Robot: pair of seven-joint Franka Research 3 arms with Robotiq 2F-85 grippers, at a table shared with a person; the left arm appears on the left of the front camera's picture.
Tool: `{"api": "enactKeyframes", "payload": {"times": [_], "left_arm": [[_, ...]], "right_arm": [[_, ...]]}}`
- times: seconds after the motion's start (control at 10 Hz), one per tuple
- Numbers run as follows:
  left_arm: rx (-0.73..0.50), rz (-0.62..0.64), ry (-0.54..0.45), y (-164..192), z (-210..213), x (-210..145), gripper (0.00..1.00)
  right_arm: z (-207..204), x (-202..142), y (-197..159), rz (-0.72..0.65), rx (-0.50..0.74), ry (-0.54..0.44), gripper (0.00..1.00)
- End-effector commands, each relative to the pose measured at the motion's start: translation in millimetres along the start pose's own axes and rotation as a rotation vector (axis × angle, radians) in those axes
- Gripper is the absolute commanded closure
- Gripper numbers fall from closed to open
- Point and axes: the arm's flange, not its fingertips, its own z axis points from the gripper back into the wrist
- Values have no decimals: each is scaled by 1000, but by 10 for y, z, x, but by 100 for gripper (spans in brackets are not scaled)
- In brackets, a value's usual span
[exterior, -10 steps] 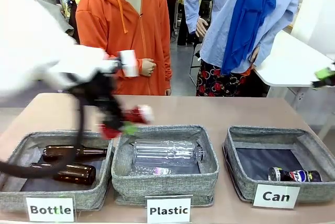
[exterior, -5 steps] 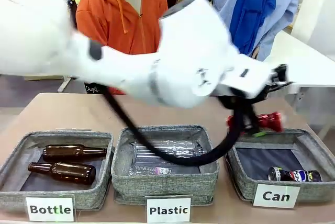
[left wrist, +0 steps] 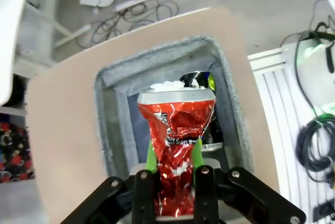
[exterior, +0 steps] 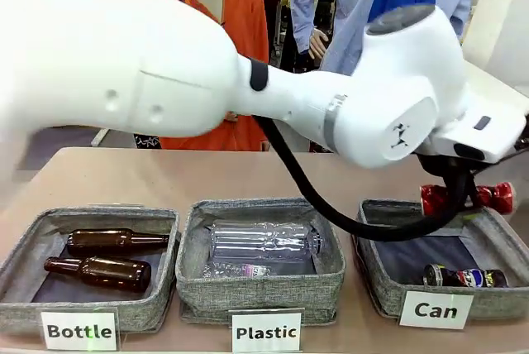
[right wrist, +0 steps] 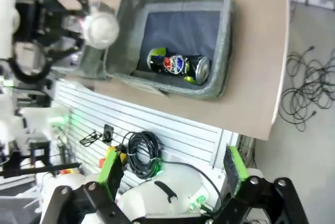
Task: Sort the can waste into the basket.
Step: Pick up the can waste from the table and place it in the right Fabric basket.
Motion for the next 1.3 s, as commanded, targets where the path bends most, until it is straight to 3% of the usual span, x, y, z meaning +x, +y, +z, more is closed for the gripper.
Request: {"api": "enactKeyframes", "payload": {"times": [0.0,0.3,0.4,0.5,0.7,1.2], "left_arm": [[-17,32,26,168,-34,149,73],[-4,20,32,173,-27,154,73],[-5,17,31,168,-25,153,67],[-2,12,35,154,-30,145,16],[0,3,34,152,-13,138,0],[-3,11,52,96,171,10,0]], "right_arm": [[-2,103,21,14,-1,42,0],[-2,103,21,14,-1,42,0],[-2,103,21,14,-1,42,0],[-2,103,21,14,-1,42,0],[-2,103,21,14,-1,42,0],[-2,103,21,14,-1,42,0]]}}
